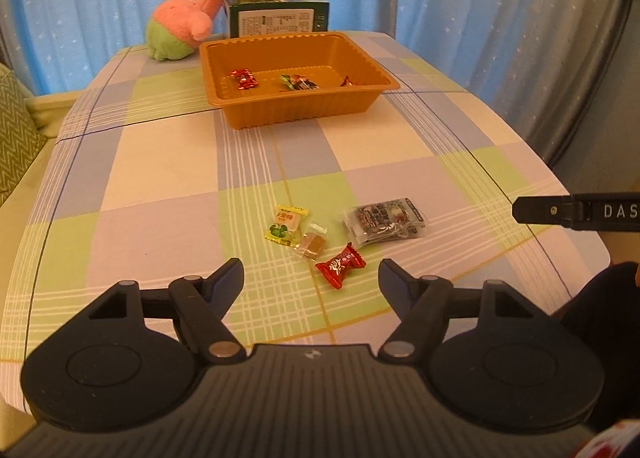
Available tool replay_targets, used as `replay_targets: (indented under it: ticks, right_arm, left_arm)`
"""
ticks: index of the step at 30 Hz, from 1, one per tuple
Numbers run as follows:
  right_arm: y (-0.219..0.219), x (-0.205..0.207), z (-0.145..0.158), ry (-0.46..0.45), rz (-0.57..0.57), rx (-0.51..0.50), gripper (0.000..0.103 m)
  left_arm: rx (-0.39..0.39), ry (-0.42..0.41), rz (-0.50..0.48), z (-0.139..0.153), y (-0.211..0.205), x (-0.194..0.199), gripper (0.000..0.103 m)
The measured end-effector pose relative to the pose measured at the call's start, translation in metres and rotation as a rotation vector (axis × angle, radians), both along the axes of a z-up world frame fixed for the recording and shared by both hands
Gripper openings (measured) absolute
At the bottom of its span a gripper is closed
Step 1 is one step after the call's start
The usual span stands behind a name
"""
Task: Organize snacks
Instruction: 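Withdraw both tools from the tray toward the remaining snacks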
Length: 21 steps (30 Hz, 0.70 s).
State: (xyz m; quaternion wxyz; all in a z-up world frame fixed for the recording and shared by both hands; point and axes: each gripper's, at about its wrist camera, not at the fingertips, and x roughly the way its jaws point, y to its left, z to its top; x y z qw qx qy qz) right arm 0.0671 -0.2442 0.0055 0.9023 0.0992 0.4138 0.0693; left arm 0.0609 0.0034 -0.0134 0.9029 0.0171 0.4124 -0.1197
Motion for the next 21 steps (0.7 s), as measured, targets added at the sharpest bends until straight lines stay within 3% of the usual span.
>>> replay_targets:
  ticks: [8, 12, 21]
  right_arm:
    - [0.0, 0.01, -0.014, 0.028, -0.002, -0.001, 0.066]
    - [0.002, 0.016, -0.022, 0.038, 0.017, -0.004, 0.066]
    - [0.002, 0.032, -0.04, 0.071, 0.026, -0.008, 0.066]
  left_arm:
    - [0.017, 0.012, -0.107, -0.02, -0.009, 0.016, 0.061]
    - [0.033, 0.023, -0.164, -0.029, -0.016, 0.026, 0.05]
    - [0.115, 0.028, -0.307, -0.054, -0.032, 0.048, 0.036]
